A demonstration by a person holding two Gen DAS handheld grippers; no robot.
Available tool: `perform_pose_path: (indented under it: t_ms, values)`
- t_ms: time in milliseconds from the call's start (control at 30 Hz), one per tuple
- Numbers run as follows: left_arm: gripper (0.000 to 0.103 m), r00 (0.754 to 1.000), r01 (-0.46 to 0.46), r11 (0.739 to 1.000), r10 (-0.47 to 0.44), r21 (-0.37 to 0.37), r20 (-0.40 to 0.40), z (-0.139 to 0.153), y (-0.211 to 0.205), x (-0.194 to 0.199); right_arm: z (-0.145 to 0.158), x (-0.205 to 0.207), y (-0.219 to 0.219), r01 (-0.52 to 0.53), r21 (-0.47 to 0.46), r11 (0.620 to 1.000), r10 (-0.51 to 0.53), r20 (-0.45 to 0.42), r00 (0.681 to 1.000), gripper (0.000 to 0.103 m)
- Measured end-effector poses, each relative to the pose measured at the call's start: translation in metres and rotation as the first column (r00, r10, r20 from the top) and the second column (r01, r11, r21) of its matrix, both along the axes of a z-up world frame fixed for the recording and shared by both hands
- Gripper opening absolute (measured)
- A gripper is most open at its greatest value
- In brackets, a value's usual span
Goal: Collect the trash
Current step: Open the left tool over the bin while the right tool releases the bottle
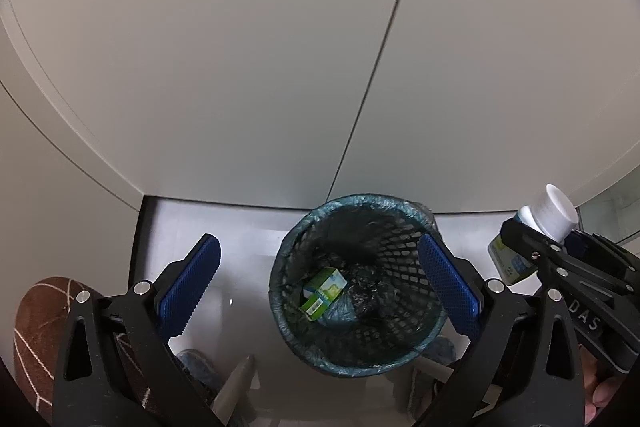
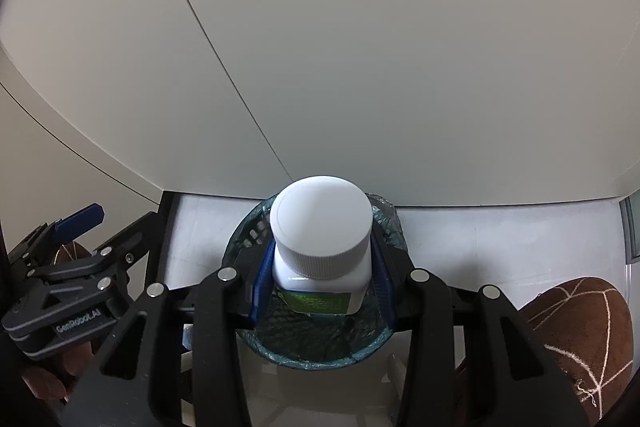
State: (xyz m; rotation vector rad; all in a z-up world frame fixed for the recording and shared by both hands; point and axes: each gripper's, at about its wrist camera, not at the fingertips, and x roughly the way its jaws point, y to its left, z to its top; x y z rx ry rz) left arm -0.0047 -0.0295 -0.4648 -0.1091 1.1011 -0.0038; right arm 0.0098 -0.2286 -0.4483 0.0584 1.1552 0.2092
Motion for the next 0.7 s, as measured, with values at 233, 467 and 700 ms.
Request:
perform_pose_path:
  t_ms: [233, 467, 700]
  values:
    - [0.097, 1.0, -0.021, 1.0, 0.021, -0.006, -0.017, -0.002, 0.006, 0.002, -0.007, -0.008, 0.001, -0.016, -0.013, 1.0, 0.016, 0.012, 1.0, 0.056]
    - [0.097, 0.999, -0.045, 0.999, 0.044, -0.024, -0.025, -0.003, 0.011, 0.004, -0.007, -0.014, -0.006, 0.008, -0.025, 1.0, -0.007, 0.019, 1.0, 0.072]
    - [0.097, 0.999, -0.04, 0.999, 0.039, -0.022, -0.028, -0.003, 0.009, 0.004, -0.009, -0.014, -0.012, 0.054, -0.048, 0.997, -0.052, 0.038, 0.998, 0.086]
